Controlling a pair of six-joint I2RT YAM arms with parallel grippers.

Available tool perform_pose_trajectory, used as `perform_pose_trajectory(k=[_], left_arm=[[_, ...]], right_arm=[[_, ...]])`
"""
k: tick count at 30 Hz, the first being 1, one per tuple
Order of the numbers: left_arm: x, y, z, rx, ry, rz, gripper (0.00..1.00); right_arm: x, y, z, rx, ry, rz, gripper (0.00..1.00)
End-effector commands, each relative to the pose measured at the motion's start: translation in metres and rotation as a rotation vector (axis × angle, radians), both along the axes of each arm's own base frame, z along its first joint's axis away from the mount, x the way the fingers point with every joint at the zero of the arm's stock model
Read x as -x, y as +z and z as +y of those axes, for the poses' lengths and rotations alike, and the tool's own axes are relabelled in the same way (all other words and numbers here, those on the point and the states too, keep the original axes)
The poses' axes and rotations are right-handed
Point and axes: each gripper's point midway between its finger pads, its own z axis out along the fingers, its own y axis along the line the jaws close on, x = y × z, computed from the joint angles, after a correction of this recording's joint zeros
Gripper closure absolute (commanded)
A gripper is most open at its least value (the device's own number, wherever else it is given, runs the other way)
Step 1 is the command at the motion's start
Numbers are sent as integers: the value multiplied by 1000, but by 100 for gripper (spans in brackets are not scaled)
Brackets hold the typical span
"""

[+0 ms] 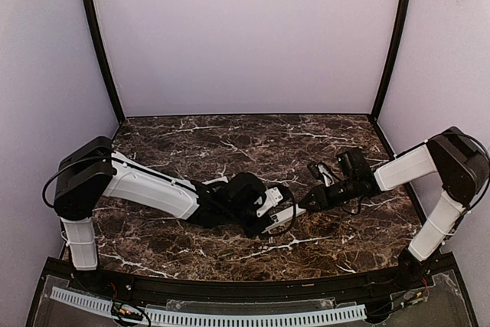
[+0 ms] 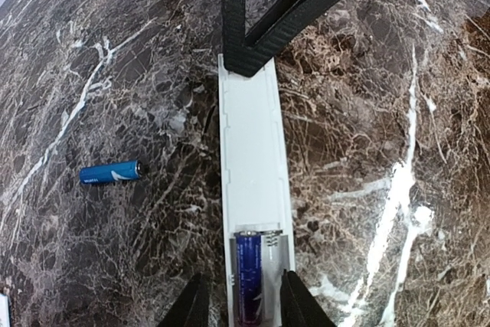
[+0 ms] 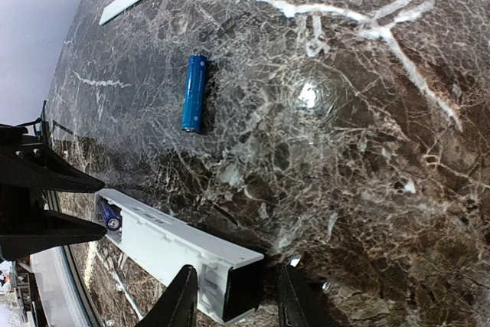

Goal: Load the batteries into the remote control
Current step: Place the battery in the battery compartment, then hold the remote control without the battery cover at the center of the board.

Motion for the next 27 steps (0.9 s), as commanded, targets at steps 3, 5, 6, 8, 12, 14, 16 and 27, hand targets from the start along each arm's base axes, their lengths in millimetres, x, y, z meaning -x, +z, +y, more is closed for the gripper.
perform_pose_trajectory(k=[3, 5, 6, 8, 12, 14, 16, 27], left_arm=[[9, 37, -4, 55, -40, 0, 63], [9, 44, -7, 66, -46, 3, 62], [9, 43, -6, 57, -46, 9, 63], [8, 44, -10, 46, -50, 24, 64], [9, 40, -15, 10, -65, 66, 69], [9, 39, -17, 0, -68, 75, 72], [8, 38, -20, -7, -71, 75, 75], [-2, 30, -20, -41, -30, 102, 77]], right_arm=[[-4, 4, 5, 0, 15, -20, 64], [-4, 6, 5, -2, 14, -24, 64], [-4, 7, 5, -3, 16, -24, 64], [-4, 7, 5, -3, 15, -23, 64], [-3, 6, 5, -1, 17, -23, 64], [-3, 6, 5, -1, 18, -23, 64], [-3, 6, 5, -3, 19, -23, 64], [-1, 6, 5, -5, 22, -20, 65]])
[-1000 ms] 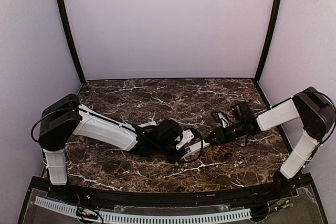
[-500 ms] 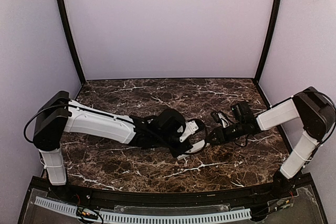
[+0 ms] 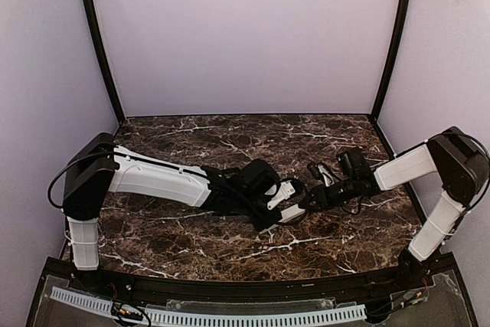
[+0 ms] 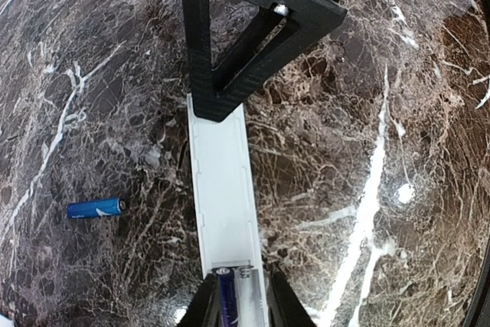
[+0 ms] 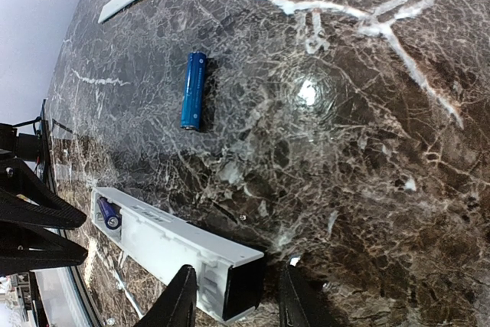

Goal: Load the batteries into the remote control
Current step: Hold the remote control without the battery cover at the center of the board.

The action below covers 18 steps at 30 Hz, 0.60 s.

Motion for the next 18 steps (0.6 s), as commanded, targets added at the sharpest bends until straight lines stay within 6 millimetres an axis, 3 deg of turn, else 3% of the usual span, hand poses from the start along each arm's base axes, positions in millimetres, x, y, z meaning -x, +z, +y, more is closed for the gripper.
perform_pose_trajectory(k=[1, 6, 9, 10, 12, 18], left_arm=[[-8, 8, 4, 2, 49, 36, 75], [-16, 22, 14, 55, 137, 81, 67], [-10, 24, 24, 84, 149, 125, 60], [-7, 37, 21, 142, 127, 137, 59], [2, 31, 34, 157, 114, 172, 51], [9, 30, 60, 220, 30, 193, 42]], right_arm=[[-1, 6, 5, -13, 21, -23, 65], [6, 9, 4, -26, 21, -12, 66], [12, 13, 2, -34, 17, -8, 66], [14, 15, 1, -39, 16, -6, 66], [18, 17, 1, -48, 22, 3, 66], [27, 19, -3, -48, 23, 17, 65]])
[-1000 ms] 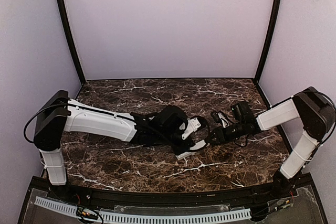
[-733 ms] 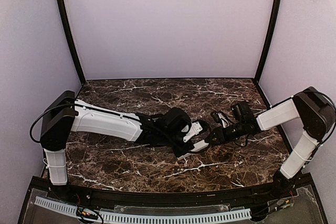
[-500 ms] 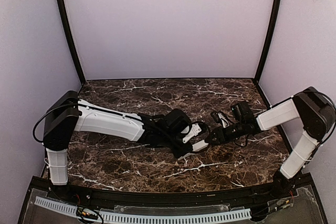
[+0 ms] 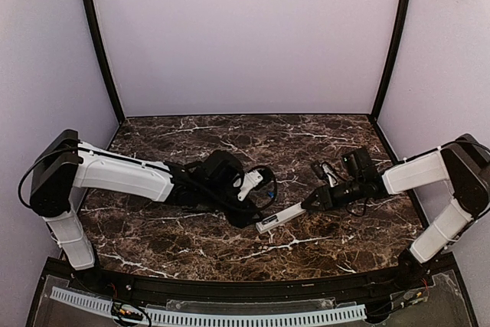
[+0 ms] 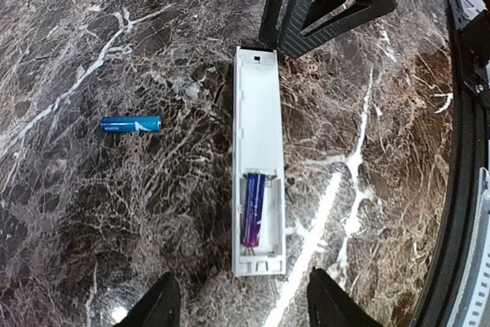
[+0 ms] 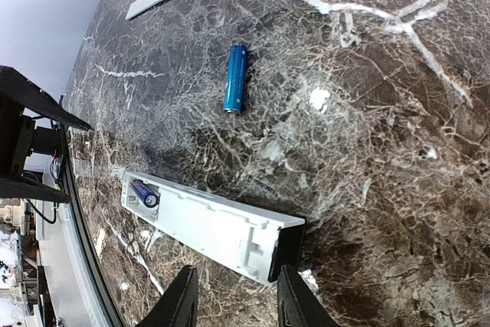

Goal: Load the batteries into the remote control
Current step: Hold the remote control without the battery cover at the center of the board.

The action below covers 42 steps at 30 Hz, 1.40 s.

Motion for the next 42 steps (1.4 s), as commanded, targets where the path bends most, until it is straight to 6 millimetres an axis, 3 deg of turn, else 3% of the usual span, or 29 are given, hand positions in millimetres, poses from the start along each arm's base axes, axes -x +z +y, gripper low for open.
perform_pose_trajectory(k=[1, 10, 18, 33, 42], left_arm=[[11, 15, 6, 114, -94, -7, 42], [20, -7, 6, 131, -270, -167, 41], [18, -21, -4, 93, -285, -256, 40], [11, -52, -2, 25, -241, -308, 45], [9, -60, 0, 19, -220, -303, 55]], right_arm=[[13, 2, -1, -1, 10, 28, 65], [3, 52, 15, -74, 30, -41, 69], [18, 48, 38, -36, 80, -9, 73], [20, 39, 66, -26, 116, 6, 74], [21, 38, 74, -27, 125, 17, 74]])
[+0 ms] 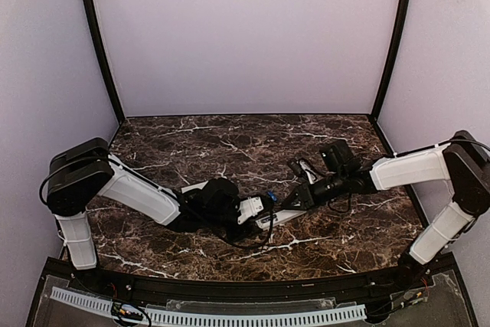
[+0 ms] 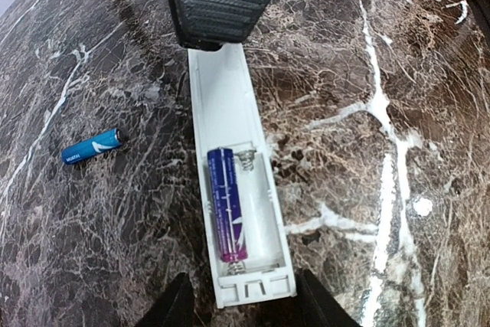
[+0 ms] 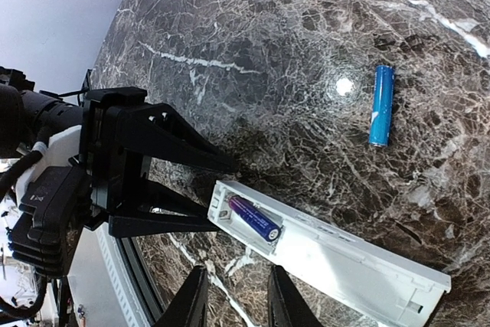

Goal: Load the batteries into the remote control
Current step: Hold the remote control without the battery cover at the center of the board, then press the battery in the battery compartment.

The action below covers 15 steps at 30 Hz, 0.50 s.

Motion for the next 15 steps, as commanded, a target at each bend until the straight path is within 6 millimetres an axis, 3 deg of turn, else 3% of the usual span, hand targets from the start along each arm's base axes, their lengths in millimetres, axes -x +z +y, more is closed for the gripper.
perform_pose_trajectory(k=[1, 15], left_arm=[[0, -7, 2, -2, 14, -3, 55], [2, -10, 0, 8, 22, 5, 67]], right_arm=[[-2, 4, 12, -11, 8, -10, 74], [1, -9, 20, 32, 7, 18, 77]])
